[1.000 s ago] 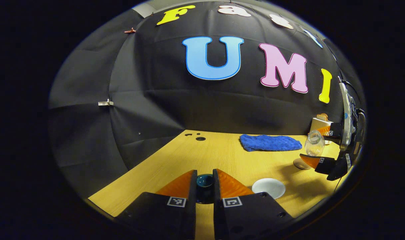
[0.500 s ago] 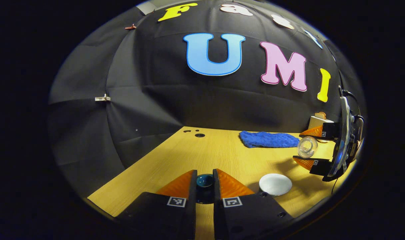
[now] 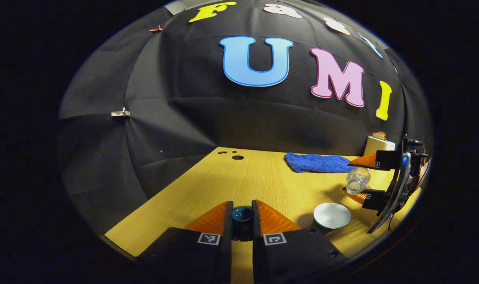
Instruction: Open the teacup lid with one hand, grasp the water bottle and pour water into the teacup with the other hand; after pouring, place the water bottle on the coaster and then close the teacup lid.
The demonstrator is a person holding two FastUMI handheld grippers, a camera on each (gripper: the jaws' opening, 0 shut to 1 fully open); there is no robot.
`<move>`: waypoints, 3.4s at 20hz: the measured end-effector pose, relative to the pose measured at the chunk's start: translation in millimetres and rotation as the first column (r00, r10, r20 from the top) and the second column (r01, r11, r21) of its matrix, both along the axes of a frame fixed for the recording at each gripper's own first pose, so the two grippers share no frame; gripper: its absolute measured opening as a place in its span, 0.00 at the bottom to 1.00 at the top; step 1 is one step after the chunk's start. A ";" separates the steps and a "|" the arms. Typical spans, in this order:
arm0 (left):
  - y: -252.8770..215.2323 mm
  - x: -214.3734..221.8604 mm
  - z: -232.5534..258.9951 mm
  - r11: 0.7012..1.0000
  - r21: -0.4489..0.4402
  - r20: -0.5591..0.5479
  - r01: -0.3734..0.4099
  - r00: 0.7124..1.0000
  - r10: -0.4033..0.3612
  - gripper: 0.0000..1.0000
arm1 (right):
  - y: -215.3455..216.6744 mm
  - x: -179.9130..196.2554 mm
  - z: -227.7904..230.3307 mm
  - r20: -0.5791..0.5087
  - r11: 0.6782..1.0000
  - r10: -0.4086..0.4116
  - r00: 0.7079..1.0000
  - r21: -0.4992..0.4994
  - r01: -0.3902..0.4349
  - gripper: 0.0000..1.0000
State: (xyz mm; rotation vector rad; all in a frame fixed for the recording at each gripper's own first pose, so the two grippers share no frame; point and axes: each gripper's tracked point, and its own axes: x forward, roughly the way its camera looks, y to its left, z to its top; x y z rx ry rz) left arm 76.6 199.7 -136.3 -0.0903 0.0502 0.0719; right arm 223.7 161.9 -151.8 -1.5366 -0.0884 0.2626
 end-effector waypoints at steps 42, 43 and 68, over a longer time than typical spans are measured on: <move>31.9 -12.3 -18.5 0.999 -0.007 -0.068 -0.035 0.997 0.035 0.22 | 11.2 8.4 -15.4 0.083 0.904 0.152 0.985 -0.414 -0.105 0.74; 32.1 -12.7 -18.2 0.999 -0.005 -0.068 -0.036 0.997 0.035 0.22 | 11.6 6.9 -17.1 0.085 0.900 0.156 0.984 -0.422 -0.107 0.74; 43.1 -27.4 21.0 0.997 0.034 -0.022 -0.064 0.998 0.065 0.25 | 9.7 2.8 -22.8 0.012 0.795 0.166 0.986 -0.593 -0.127 0.74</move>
